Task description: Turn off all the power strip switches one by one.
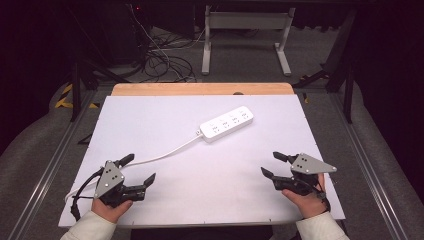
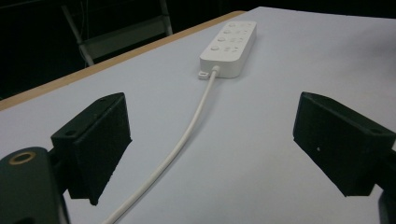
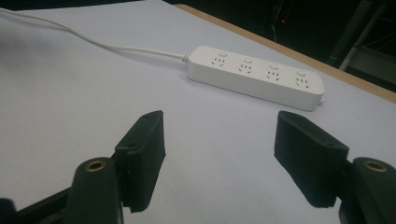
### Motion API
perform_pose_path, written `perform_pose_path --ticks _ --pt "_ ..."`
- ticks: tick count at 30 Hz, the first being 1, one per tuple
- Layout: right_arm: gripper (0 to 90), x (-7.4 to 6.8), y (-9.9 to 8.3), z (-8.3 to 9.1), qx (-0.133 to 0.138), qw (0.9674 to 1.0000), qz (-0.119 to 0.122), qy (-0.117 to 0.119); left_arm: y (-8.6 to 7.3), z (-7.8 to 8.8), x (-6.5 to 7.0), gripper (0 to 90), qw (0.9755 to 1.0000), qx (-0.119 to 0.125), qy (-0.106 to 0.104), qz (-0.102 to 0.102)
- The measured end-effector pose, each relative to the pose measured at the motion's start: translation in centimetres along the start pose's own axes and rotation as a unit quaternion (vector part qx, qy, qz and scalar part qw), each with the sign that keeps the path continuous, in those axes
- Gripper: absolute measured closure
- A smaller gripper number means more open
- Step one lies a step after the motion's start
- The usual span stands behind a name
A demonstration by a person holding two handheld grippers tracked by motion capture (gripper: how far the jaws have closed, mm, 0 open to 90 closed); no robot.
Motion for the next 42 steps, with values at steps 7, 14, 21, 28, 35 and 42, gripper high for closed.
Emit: perform_pose_path --ticks 7,14,21,28,35,42 --pt "35.3 0.0 0.1 0.0 0.0 1.0 -0.003 0.008 0.1 0.1 -0.1 11.8 0.9998 0.0 -0.006 0.019" --pt "38.5 -0.2 0.2 -0.1 -0.004 0.9998 0.004 0.017 0.0 0.1 0.0 11.9 0.9998 -0.001 0.01 -0.015" --pt "45.6 -0.1 1.0 -0.5 -0.007 0.9997 0.004 0.023 0.0 0.2 -0.1 11.9 0.9999 -0.003 0.011 -0.003" --pt "52.0 0.4 2.8 -2.3 -0.024 0.999 -0.01 0.037 0.0 0.1 -0.1 11.9 0.9999 -0.005 0.012 -0.005" --pt "53.0 1.2 4.6 -4.2 -0.03 0.9984 -0.013 0.047 0.0 0.1 -0.1 11.9 0.9999 -0.005 0.009 -0.003" --pt "53.0 1.3 6.1 -5.6 -0.031 0.9978 -0.013 0.058 0.0 0.1 -0.1 11.9 0.9999 -0.006 0.009 -0.005"
Point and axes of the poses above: each handheld gripper's, and its own axes: z roughly backward along the jaws, y roughly out of its top, x roughly to its right, the point moved 4 cm from there along -z, roughly forward along the jaws, and after that the axes turned 6 degrees about x, right-handed, at the moved point
